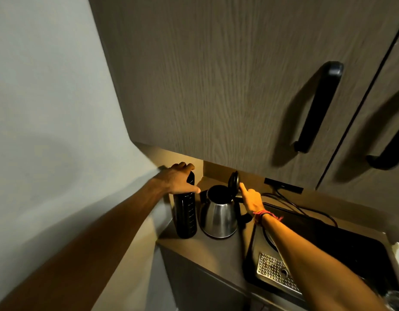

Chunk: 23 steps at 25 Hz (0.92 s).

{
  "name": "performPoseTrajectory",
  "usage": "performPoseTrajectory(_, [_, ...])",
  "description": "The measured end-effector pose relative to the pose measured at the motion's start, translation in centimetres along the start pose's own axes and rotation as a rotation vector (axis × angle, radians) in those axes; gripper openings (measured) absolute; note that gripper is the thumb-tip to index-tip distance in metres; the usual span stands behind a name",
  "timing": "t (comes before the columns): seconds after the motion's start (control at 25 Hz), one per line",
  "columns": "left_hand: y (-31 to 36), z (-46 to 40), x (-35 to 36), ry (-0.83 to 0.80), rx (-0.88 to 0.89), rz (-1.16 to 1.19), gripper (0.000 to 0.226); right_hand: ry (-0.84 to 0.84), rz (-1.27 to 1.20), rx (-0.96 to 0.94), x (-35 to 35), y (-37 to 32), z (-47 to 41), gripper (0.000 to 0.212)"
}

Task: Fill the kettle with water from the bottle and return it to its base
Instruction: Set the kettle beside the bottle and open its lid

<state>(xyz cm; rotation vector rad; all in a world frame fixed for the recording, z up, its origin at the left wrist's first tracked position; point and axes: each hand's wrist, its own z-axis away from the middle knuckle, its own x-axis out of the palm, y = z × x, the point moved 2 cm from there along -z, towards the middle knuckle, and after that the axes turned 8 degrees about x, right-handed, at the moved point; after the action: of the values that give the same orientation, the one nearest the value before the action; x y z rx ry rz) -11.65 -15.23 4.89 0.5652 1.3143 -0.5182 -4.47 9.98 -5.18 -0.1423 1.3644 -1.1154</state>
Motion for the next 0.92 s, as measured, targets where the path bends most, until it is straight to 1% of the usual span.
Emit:
performPoseTrajectory(0.04, [-0.3,0.3,-0.1,-0.006,0.022,0.007,0.091,0.019,0.054,-0.065,0.2,0.2,-0.1,0.053])
performPoseTrajectory(0.12, [-0.8,0.7,-0.5,-0.008,0.065,0.011,0.083,0.047,0.147,-0.190,0.3,0.6,0.0,0.046])
performPoseTrajectory(0.2, [-0.9,0.9,-0.9,-0.008,0.075,-0.017,0.073,0.073,0.257,-0.260,0.2,0.8,-0.1,0.040])
performPoseTrajectory(0.24, [-0.9,1.0,-1.1,0.004,0.049,-0.055,0.071,0.107,0.304,-0.281,0.0,0.9,-0.2,0.041])
performPoseTrajectory(0.28, [-0.9,1.1,-1.3,0.025,0.009,-0.114,0.076,0.138,0.278,-0.282,-0.5,0.7,0.0,0.046])
performPoseTrajectory(0.32, [-0.9,1.2,-1.5,0.047,-0.036,-0.169,0.088,0.171,0.258,-0.289,-0.8,0.8,0.0,0.052])
performPoseTrajectory(0.36, [-1.1,1.2,-1.5,0.054,-0.066,-0.191,0.100,0.200,0.258,-0.295,-1.1,0.9,0.0,0.058])
performPoseTrajectory(0.4, [-1.1,1.2,-1.5,0.036,-0.074,-0.181,0.105,0.231,0.292,-0.312,-1.2,1.0,0.1,0.061])
performPoseTrajectory(0.48, [-1.1,1.2,-1.4,-0.005,-0.043,-0.144,0.098,0.268,0.394,-0.346,-1.3,1.1,0.4,0.063])
performPoseTrajectory(0.52, [-1.1,1.2,-1.5,0.012,-0.050,-0.148,0.092,0.277,0.422,-0.355,-1.4,0.9,0.5,0.063])
performPoseTrajectory(0.56, [-0.9,1.2,-1.7,0.056,-0.083,-0.161,0.089,0.285,0.455,-0.356,-1.5,0.9,0.5,0.064])
performPoseTrajectory(0.6, [-0.4,1.2,-1.9,0.141,-0.135,-0.176,0.089,0.287,0.470,-0.355,-1.7,0.7,0.5,0.065])
performPoseTrajectory(0.64, [0.4,1.2,-2.0,0.253,-0.180,-0.180,0.090,0.289,0.478,-0.351,-1.8,0.7,0.5,0.066])
performPoseTrajectory(0.68, [1.5,1.2,-1.9,0.380,-0.171,-0.176,0.089,0.285,0.483,-0.343,-1.8,0.6,0.5,0.067])
performPoseTrajectory(0.72, [2.9,1.2,-1.4,0.501,-0.089,-0.172,0.089,0.280,0.487,-0.336,-1.9,0.6,0.5,0.067])
performPoseTrajectory(0.76, [4.6,1.1,-0.1,0.568,0.044,-0.167,0.089,0.274,0.493,-0.324,-1.9,0.7,0.6,0.068])
performPoseTrajectory(0.8, [6.5,1.1,1.9,0.538,0.183,-0.149,0.086,0.268,0.500,-0.312,-1.8,0.6,0.6,0.068])
performPoseTrajectory(0.84, [8.4,1.3,4.6,0.425,0.297,-0.117,0.082,0.260,0.507,-0.296,-1.8,0.6,0.7,0.068])
performPoseTrajectory(0.88, [10.0,1.5,7.8,0.274,0.353,-0.094,0.078,0.253,0.508,-0.279,-1.8,0.6,0.7,0.069])
performPoseTrajectory(0.92, [11.0,1.8,11.1,0.120,0.350,-0.083,0.076,0.245,0.510,-0.266,-1.8,0.6,0.8,0.069])
